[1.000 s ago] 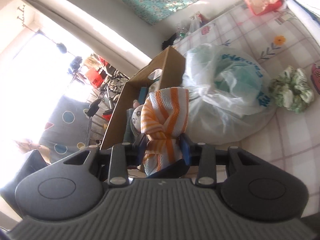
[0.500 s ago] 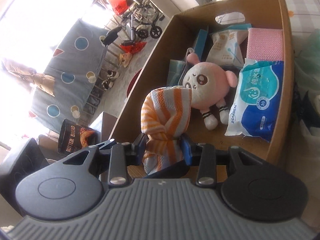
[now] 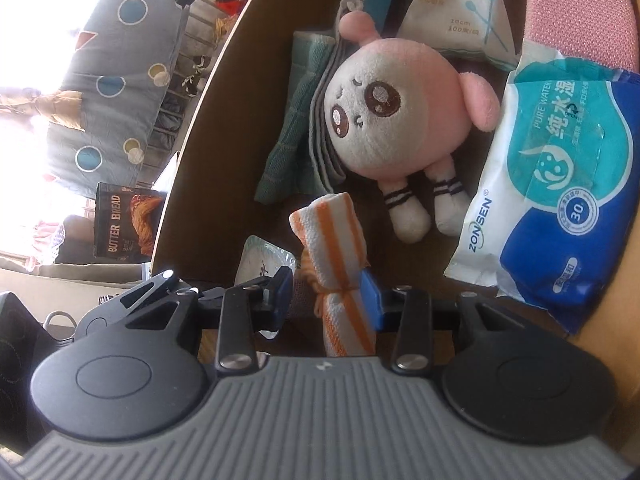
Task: Organize soft objects
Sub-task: 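Carry the striped towel with both grippers into the box and release it, then move both grippers back to the green floral scrunchie on the bed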
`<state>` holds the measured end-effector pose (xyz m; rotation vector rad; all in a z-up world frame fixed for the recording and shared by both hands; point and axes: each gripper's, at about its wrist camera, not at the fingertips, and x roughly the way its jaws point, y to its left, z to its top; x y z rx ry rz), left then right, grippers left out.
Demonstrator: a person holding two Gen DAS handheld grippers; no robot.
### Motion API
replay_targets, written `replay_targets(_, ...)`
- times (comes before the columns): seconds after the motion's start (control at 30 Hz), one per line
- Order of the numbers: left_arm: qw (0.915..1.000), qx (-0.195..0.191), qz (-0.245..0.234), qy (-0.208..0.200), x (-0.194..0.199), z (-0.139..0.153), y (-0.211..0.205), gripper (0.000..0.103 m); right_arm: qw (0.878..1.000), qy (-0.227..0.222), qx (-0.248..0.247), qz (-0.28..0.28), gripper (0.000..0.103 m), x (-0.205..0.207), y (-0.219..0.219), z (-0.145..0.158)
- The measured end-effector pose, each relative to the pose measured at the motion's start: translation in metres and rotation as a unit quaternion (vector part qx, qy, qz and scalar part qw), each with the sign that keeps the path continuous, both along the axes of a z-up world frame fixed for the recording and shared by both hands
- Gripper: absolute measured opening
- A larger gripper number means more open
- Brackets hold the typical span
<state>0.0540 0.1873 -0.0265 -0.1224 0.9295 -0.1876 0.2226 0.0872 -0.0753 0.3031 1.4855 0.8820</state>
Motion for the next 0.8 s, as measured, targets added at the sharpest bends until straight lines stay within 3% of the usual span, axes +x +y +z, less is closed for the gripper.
replay_targets(0.17, 1.0, 0.001, 0.0, -0.008, -0.001, 0.004, -0.004, 0.074, 1.0, -0.013, 0.012, -0.015, 0.039, 0.001, -0.005, 0.005)
replay_targets(0.4, 0.9984, 0.0, -0.015, -0.054, -0.012, 0.026, -0.022, 0.082, 0.991, -0.066, 0.088, -0.078, 0.05, -0.021, -0.054, 0.044)
replay_targets(0.57, 0.9961, -0.001, -0.034, -0.082, -0.023, 0.04, -0.045, 0.086, 0.973, -0.103, 0.146, -0.147, 0.057, -0.052, -0.112, 0.064)
replay_targets(0.8, 0.992, -0.001, -0.079, -0.099, -0.03, 0.043, -0.097, 0.087, 0.935, -0.142, 0.186, -0.266, 0.061, -0.11, -0.209, 0.071)
